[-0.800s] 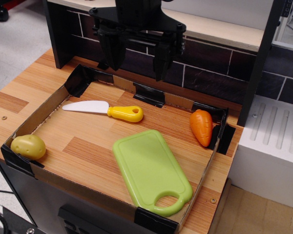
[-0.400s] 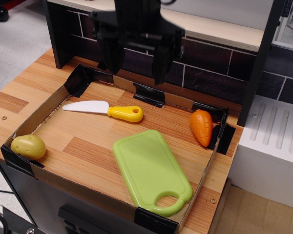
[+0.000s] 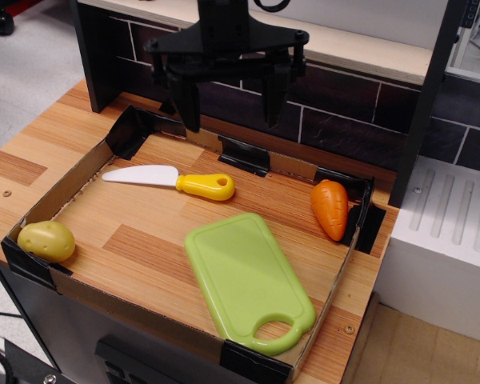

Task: Put knife on cutting board

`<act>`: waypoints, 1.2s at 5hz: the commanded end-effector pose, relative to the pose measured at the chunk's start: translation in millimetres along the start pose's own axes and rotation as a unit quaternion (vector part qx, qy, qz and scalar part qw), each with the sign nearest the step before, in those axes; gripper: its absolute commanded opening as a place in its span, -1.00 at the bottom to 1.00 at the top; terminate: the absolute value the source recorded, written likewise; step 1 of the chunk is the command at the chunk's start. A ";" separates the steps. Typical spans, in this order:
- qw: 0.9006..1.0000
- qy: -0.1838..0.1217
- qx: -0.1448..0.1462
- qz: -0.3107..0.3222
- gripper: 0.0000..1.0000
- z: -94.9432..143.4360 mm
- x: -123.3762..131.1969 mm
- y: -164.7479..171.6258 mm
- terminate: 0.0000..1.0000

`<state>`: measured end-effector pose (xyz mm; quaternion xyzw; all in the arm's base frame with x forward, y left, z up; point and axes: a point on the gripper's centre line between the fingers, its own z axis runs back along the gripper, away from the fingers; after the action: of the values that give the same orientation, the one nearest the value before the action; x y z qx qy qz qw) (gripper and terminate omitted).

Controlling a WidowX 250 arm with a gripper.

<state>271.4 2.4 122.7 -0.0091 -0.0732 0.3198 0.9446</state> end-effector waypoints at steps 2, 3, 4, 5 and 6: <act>0.933 0.010 0.029 0.358 1.00 -17.1 29.5 15.4 -1.00; 0.887 0.015 0.056 0.458 1.00 -38.5 31.2 19.8 -1.00; 0.881 -0.005 0.049 0.471 1.00 -54.6 27.6 21.1 -1.00; 0.888 -0.024 0.035 0.458 1.00 -69.0 23.5 24.3 -1.00; 0.893 -0.042 0.026 0.448 1.00 -84.1 21.0 24.6 -1.00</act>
<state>284.4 35.8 32.1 0.0084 -0.0793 0.7105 0.6991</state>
